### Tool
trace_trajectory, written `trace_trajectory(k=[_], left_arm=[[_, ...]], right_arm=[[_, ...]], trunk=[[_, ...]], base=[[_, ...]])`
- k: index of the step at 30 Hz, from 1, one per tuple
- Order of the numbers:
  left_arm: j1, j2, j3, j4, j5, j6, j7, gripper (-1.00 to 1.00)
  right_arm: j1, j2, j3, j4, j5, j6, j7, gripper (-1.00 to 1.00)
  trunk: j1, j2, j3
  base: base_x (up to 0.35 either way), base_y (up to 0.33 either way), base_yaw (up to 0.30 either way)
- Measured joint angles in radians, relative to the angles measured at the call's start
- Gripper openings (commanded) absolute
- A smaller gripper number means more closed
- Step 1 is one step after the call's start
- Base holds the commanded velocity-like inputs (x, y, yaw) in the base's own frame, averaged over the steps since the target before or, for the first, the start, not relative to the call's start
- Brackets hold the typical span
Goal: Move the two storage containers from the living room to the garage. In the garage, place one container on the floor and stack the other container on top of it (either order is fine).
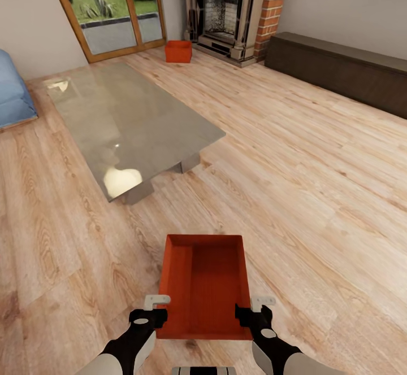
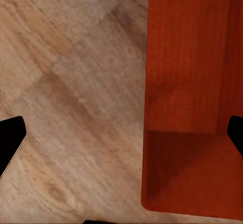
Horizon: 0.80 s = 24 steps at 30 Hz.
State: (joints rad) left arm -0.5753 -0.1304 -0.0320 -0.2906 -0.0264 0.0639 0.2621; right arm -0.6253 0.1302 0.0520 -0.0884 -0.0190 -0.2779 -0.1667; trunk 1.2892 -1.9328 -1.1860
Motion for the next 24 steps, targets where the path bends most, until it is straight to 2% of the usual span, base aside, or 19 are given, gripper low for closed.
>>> trace_trajectory(k=[24], left_arm=[[0.000,0.000,0.000,0.001,-0.001,0.001,-0.001,1.00]], right_arm=[[0.000,0.000,-0.001,0.000,0.005,0.001,0.000,1.00]], trunk=[[0.000,0.000,0.000]], base=[[0.013,0.000,0.000]])
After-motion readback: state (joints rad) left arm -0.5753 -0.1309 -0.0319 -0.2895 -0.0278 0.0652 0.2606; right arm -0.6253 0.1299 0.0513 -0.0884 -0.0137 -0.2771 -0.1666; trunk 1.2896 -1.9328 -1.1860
